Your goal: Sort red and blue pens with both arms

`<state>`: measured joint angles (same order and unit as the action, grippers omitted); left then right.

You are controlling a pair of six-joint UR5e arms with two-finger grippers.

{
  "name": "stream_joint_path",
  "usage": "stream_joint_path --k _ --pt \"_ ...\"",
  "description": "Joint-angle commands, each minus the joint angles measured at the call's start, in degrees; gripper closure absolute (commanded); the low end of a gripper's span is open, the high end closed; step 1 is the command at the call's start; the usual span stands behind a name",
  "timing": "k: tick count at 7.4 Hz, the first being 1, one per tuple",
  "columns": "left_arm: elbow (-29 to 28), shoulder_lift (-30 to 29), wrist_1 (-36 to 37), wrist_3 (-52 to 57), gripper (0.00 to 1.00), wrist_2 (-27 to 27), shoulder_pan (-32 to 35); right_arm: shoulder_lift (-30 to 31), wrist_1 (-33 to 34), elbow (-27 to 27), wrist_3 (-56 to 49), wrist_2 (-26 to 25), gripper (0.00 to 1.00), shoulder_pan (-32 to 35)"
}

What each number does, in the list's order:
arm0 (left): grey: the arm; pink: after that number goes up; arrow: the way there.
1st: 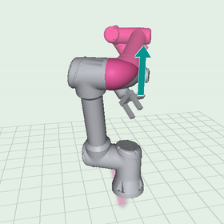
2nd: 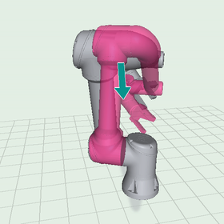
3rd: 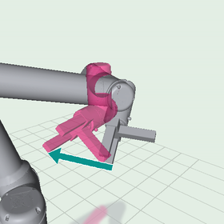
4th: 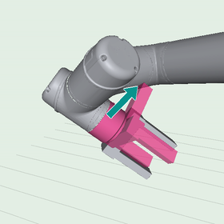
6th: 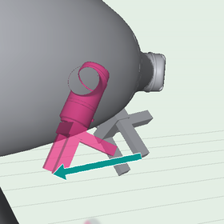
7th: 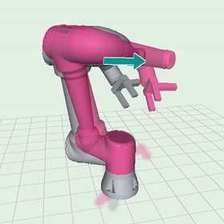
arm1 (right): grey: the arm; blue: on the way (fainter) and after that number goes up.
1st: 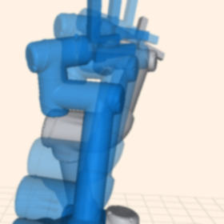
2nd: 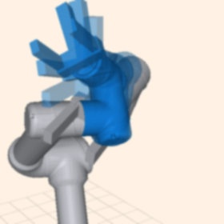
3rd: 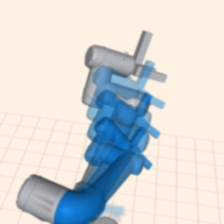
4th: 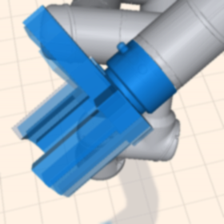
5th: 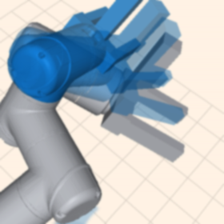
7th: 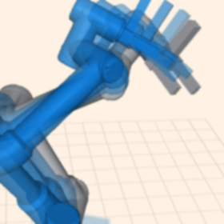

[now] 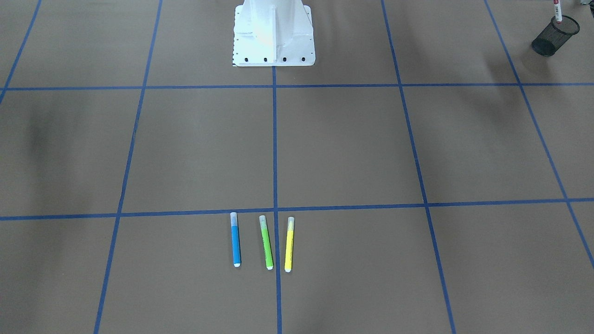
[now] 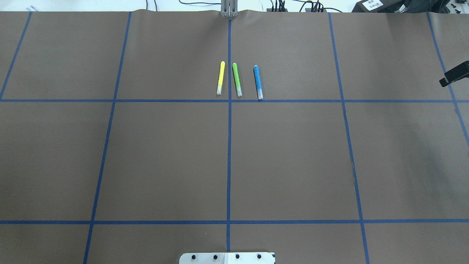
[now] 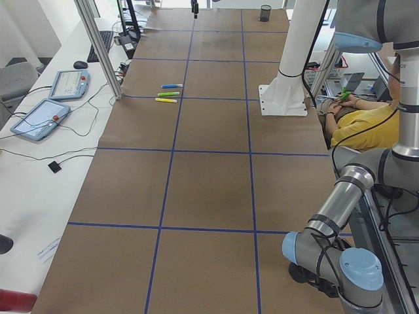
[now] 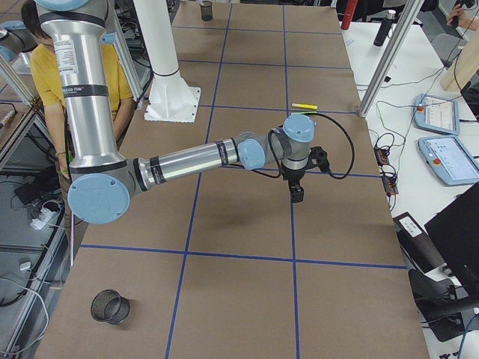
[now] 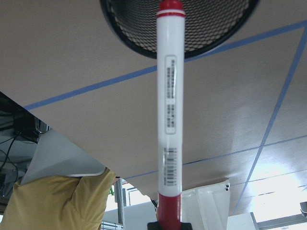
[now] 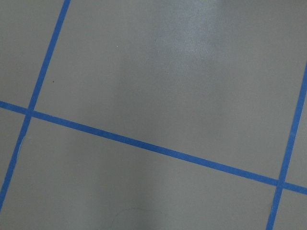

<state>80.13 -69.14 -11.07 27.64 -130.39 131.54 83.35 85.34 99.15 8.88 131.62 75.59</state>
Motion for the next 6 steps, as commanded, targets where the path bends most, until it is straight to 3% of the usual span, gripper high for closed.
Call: stream_joint_path --k 1,2,3,4,5,6 --pt "-4.9 -3.7 0.5 -1.1 0.97 0.0 0.1 0.0 0.0 0.0 0.0 0.0 0.00 0.0" --pt "-8.6 -7.4 0.5 -3.2 0.97 0.0 0.1 0.0 0.0 -0.1 0.0 0.0 0.00 0.0" --pt "-8.7 -8.0 0.3 -3.2 0.90 -0.1 0.2 0.0 0.0 -0.1 0.0 0.0 0.00 0.0" --pt "-8.7 -8.3 0.3 -3.2 0.17 -0.4 0.3 -0.1 0.0 -0.1 0.0 0.0 0.00 0.0" --pt "-8.7 -8.2 0.3 -3.2 0.00 -0.5 0.3 -0.2 0.0 -0.1 0.1 0.0 0.00 0.0" --pt "-8.7 -8.2 0.3 -3.2 0.00 -0.5 0.3 -0.2 0.0 -0.1 0.1 0.0 0.00 0.0"
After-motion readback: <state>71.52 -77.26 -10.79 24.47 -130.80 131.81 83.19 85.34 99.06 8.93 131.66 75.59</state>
